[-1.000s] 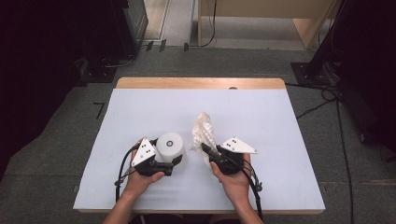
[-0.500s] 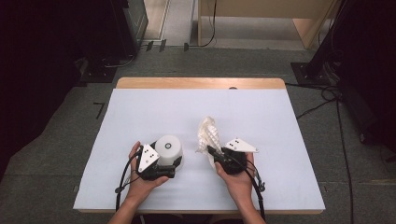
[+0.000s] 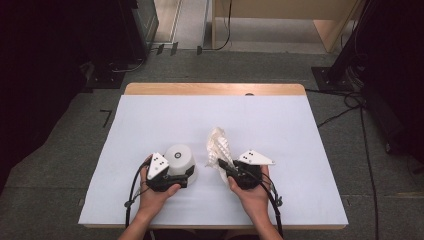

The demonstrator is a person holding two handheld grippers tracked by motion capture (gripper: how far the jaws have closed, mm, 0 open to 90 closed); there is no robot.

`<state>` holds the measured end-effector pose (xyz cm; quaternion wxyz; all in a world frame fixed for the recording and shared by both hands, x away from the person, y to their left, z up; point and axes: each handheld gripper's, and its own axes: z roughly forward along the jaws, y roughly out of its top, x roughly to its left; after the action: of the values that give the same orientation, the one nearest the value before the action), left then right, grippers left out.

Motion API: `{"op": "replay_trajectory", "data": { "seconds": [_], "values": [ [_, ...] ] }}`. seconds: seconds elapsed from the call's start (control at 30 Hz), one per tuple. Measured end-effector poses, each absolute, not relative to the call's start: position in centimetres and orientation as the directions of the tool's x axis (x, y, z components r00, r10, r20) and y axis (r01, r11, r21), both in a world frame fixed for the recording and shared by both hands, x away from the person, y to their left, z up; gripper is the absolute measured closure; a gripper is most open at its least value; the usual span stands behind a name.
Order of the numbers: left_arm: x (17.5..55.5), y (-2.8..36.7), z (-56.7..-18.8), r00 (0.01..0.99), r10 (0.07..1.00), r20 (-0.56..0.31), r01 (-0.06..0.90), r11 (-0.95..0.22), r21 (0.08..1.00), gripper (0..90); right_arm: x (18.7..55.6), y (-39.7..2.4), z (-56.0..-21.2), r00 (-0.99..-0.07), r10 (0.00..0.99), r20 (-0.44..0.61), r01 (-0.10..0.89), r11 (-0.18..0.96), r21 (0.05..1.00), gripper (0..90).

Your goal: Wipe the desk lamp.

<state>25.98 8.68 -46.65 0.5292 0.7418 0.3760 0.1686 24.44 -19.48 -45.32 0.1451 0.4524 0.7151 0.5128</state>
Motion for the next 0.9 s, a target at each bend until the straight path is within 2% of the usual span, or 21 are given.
{"op": "replay_trajectory", "data": {
  "seconds": [0.03, 0.1, 0.27, 0.37, 0.57, 0.77, 0.9],
  "values": [
    [26.2, 9.3, -46.3, 0.698, 0.684, -0.213, 0.394, -0.118, 0.911, 8.6, 24.4, -19.4, -45.3, -0.549, 0.794, 0.261, 0.501, 0.063, 0.863, 78.3],
    [26.3, 9.8, -45.5, 0.749, 0.607, -0.264, 0.389, -0.081, 0.918, 8.6, 24.3, -18.9, -45.4, -0.548, 0.799, 0.250, 0.498, 0.071, 0.864, 78.6],
    [26.3, 10.2, -44.7, 0.792, 0.527, -0.307, 0.390, -0.050, 0.920, 8.6, 24.0, -17.4, -45.5, -0.491, 0.861, 0.136, 0.484, 0.140, 0.864, 78.7],
    [26.2, 9.5, -45.1, 0.803, 0.530, -0.272, 0.384, -0.113, 0.916, 8.6, 23.8, -16.5, -45.5, -0.512, 0.850, 0.123, 0.471, 0.158, 0.868, 78.6],
    [26.5, 8.5, -46.0, 0.806, 0.528, -0.269, 0.410, -0.169, 0.896, 8.6, 23.3, -16.0, -44.9, -0.621, 0.757, 0.204, 0.441, 0.121, 0.889, 78.6],
    [26.3, 7.8, -46.3, 0.821, 0.515, -0.248, 0.402, -0.211, 0.891, 8.7, 23.1, -16.3, -43.9, -0.629, 0.737, 0.247, 0.426, 0.062, 0.902, 78.6],
    [26.3, 7.9, -46.1, 0.819, 0.521, -0.241, 0.392, -0.199, 0.898, 8.7, 23.2, -16.4, -43.7, -0.627, 0.736, 0.254, 0.427, 0.053, 0.903, 78.6]
  ]
}}
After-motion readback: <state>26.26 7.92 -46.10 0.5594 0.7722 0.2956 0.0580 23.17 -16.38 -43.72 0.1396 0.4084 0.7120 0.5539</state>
